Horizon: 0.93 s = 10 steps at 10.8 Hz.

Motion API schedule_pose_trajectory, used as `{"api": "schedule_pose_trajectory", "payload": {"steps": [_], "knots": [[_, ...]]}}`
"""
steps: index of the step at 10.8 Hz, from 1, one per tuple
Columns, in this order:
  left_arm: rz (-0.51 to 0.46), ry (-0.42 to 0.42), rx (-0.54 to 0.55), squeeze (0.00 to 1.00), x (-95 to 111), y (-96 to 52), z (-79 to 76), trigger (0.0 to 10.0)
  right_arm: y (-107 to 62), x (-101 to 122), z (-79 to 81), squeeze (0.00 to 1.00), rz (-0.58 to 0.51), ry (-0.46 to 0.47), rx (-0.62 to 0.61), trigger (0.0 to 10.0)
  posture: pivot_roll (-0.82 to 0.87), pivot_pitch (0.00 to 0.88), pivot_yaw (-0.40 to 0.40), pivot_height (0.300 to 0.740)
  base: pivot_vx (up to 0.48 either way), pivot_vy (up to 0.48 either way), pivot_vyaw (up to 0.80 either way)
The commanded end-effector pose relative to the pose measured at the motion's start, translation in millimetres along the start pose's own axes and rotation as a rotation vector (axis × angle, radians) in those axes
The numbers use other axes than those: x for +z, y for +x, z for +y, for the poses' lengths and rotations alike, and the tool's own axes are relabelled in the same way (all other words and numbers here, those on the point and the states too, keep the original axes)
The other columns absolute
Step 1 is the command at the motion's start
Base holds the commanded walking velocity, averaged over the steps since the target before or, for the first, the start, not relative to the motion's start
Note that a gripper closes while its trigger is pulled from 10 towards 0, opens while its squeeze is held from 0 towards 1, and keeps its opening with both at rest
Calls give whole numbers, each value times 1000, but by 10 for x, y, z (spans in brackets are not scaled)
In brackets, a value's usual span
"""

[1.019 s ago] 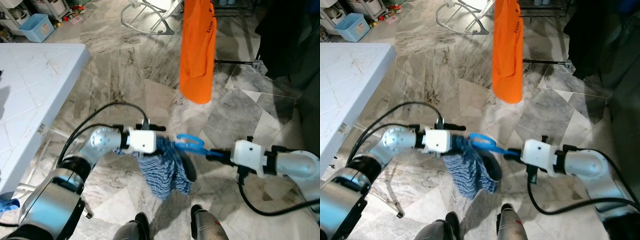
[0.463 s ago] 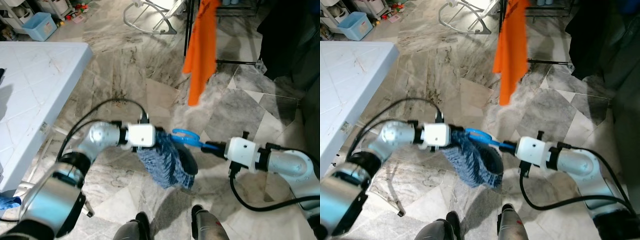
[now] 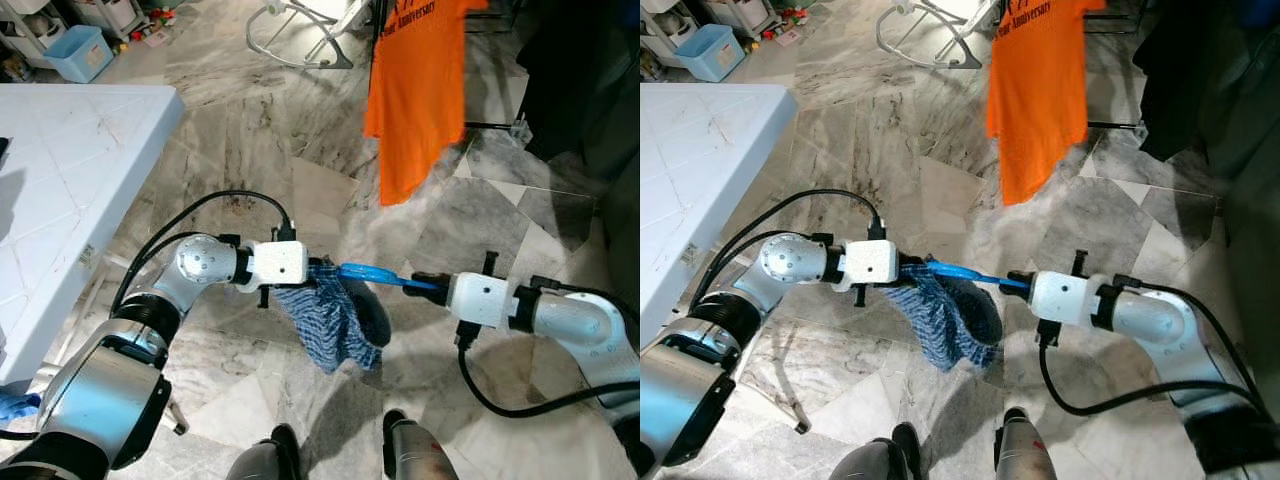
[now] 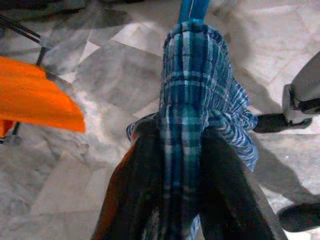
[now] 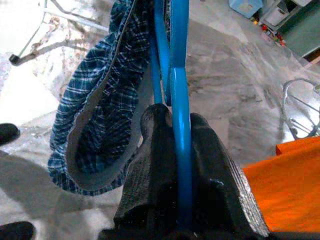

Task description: Hang hanger

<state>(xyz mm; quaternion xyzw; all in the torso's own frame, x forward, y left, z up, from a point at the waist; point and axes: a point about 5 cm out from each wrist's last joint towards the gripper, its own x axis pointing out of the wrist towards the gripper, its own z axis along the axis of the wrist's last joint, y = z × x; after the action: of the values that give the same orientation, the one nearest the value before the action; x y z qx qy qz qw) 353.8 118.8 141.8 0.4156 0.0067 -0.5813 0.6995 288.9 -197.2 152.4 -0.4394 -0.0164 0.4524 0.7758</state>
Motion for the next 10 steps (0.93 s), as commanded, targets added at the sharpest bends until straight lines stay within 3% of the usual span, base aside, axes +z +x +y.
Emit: {"api": "schedule_pose_trajectory", "payload": {"steps": [1, 3, 4, 5, 8, 10], "knots": [[32, -29, -39, 0, -83, -45, -56, 0, 13, 38, -52, 0, -20, -21, -34, 10000, -391, 259, 164, 740, 0, 0, 0], [36, -45, -70, 0, -99, -43, -88, 0, 48, 54, -70, 0, -35, -34, -57, 10000, -392, 255, 166, 740, 0, 0, 0], [28, -57, -69, 0, -102, -28, -109, 0, 59, 43, -63, 906, -43, -11, -54, 10000, -391, 254, 166, 740, 0, 0, 0], [24, -74, -49, 0, -113, -22, -118, 0, 62, 34, -51, 1000, -50, 21, -34, 10000, -389, 253, 164, 740, 0, 0, 0], [48, -153, 34, 0, -200, -94, -83, 0, -49, -68, -123, 1000, 19, 47, 39, 10000, -384, 248, 163, 740, 0, 0, 0], [114, -192, 109, 0, -319, -221, -50, 0, -219, -125, -384, 1000, 74, 25, -67, 10000, -377, 248, 166, 740, 0, 0, 0]]}}
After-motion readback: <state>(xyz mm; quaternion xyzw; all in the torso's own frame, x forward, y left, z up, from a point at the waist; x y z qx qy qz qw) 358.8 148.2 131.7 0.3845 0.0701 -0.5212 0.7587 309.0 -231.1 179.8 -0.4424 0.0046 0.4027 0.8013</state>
